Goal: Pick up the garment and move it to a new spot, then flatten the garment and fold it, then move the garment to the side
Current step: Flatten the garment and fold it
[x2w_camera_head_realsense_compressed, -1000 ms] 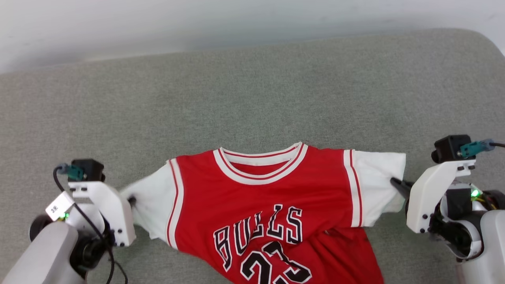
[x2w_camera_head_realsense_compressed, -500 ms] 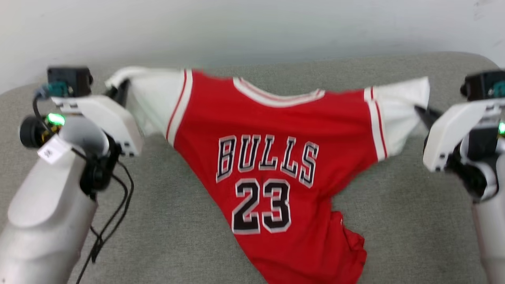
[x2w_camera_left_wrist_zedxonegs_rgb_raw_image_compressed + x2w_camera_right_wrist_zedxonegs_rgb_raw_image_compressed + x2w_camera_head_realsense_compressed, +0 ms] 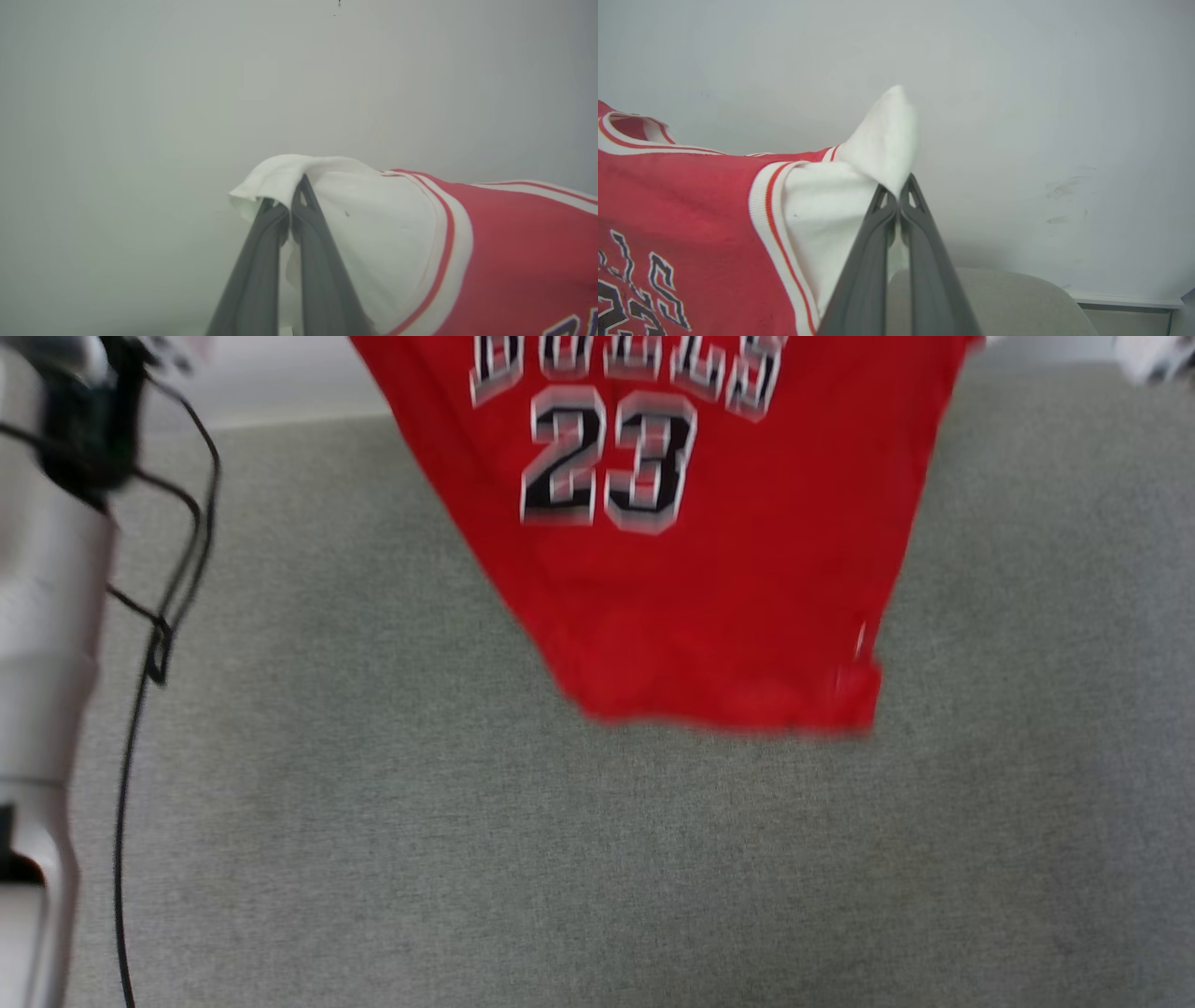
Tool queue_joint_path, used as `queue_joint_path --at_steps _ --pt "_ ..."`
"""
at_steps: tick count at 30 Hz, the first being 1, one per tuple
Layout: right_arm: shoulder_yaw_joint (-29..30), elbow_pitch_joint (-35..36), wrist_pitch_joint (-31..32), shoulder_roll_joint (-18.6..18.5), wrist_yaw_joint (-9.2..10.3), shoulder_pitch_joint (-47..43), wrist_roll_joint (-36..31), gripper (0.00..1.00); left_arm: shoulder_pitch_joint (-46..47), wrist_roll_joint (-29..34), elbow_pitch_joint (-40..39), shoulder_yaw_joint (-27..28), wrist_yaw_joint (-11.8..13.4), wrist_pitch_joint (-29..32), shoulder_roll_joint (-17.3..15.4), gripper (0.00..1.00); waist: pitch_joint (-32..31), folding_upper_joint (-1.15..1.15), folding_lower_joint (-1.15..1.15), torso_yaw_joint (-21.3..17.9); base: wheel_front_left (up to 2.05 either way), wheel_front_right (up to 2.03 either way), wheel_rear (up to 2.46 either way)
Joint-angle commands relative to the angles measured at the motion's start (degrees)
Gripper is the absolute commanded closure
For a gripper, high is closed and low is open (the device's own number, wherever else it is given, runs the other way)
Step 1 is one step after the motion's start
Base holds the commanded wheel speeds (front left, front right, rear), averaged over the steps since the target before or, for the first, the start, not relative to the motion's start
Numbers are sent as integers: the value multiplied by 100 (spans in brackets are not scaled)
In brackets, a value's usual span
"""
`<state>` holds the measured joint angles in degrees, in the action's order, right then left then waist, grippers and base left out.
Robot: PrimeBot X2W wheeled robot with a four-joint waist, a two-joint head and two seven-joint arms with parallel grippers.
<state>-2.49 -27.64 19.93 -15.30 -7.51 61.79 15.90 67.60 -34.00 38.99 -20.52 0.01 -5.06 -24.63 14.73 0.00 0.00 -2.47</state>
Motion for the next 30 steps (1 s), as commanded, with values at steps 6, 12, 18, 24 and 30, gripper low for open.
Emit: queue_joint_path --at_steps 6,12,18,24,30 --pt "1 -338 -599 86 4 1434 -154 100 1247 140 386 187 -115 -443 -250 100 752 0 0 -209 0 0 0" --pt "-119 -664 -905 169 4 2578 -211 100 2292 299 558 175 -210 -551 -476 100 1279 0 0 -318 0 0 0" --pt "-293 -1026 -1056 189 4 3167 -158 100 2848 352 839 101 -376 -578 -497 100 1863 0 0 -312 0 0 0" --pt "-500 -1443 -1265 257 4 3238 -6 100 2825 223 1280 91 -543 -743 -426 100 2288 0 0 -267 0 0 0" --pt "-751 -1777 -1477 203 4 2811 367 100 2342 12 1727 124 -661 -920 -313 100 2265 0 0 -161 0 0 0"
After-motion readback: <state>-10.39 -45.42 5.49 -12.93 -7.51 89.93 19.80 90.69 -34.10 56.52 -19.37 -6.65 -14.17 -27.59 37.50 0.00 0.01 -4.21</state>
